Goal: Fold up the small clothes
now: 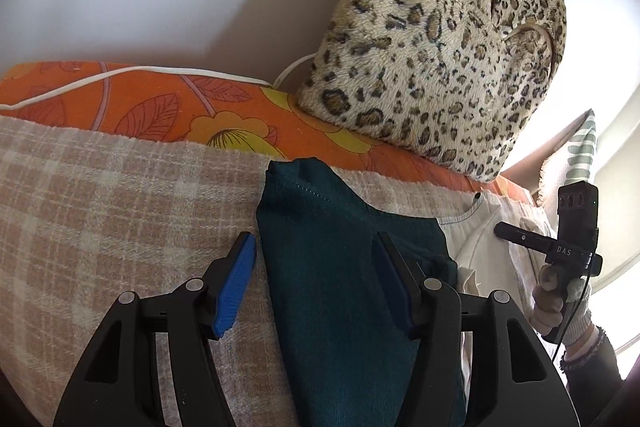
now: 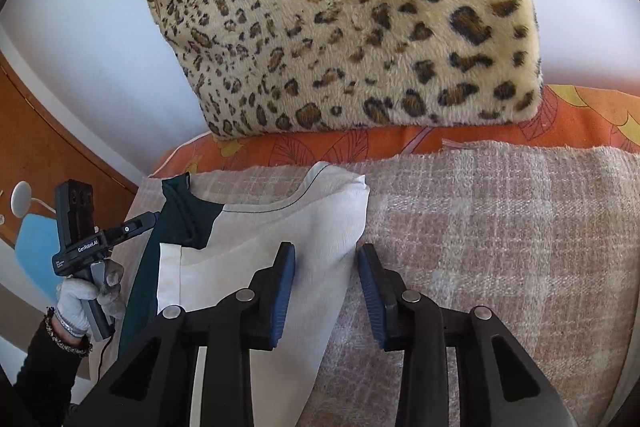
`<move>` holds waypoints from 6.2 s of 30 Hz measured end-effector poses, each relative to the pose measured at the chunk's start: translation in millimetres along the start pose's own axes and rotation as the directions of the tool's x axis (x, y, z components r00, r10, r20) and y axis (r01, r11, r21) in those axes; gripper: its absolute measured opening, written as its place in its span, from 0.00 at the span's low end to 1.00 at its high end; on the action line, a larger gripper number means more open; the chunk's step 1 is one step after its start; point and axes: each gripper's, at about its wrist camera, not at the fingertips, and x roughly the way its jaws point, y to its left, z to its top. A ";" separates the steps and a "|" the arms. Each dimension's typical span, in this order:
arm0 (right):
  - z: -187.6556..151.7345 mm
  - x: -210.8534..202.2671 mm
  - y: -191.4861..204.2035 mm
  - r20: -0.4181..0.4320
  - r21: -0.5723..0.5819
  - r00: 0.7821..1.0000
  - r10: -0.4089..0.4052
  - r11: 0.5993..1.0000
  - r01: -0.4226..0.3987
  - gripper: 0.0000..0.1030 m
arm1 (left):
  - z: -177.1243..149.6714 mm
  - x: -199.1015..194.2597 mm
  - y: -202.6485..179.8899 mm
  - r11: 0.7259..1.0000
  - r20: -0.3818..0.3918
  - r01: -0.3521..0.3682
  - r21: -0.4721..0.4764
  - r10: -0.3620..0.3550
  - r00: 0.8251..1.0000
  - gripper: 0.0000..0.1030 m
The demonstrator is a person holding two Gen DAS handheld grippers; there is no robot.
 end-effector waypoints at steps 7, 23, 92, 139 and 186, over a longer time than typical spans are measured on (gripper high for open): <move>15.4 18.0 8.7 -0.006 -0.016 1.000 -0.003 1.000 0.003 0.29 | 16.3 15.7 -0.8 1.000 0.003 0.003 -0.003 -0.003 1.000 0.51; 37.2 4.8 48.2 0.025 -0.091 1.000 -0.006 0.996 0.008 0.01 | 25.1 -4.8 -18.1 0.999 0.060 0.008 0.035 -0.010 0.998 0.01; -280.1 -211.5 146.9 0.030 -0.420 0.998 0.047 0.907 -0.030 0.27 | -267.4 -247.4 -96.0 0.934 -0.119 0.090 0.345 -0.051 0.992 0.11; -171.5 -7.0 195.0 -0.094 -0.339 0.987 -0.132 0.936 0.093 0.12 | -252.1 -172.2 -119.2 0.933 -0.145 -0.027 0.359 0.085 0.986 0.11; -211.4 -142.0 53.2 -0.055 0.064 0.998 0.020 0.998 -0.016 0.58 | -183.4 -172.1 -37.4 0.995 -0.051 0.034 -0.096 -0.039 0.998 0.44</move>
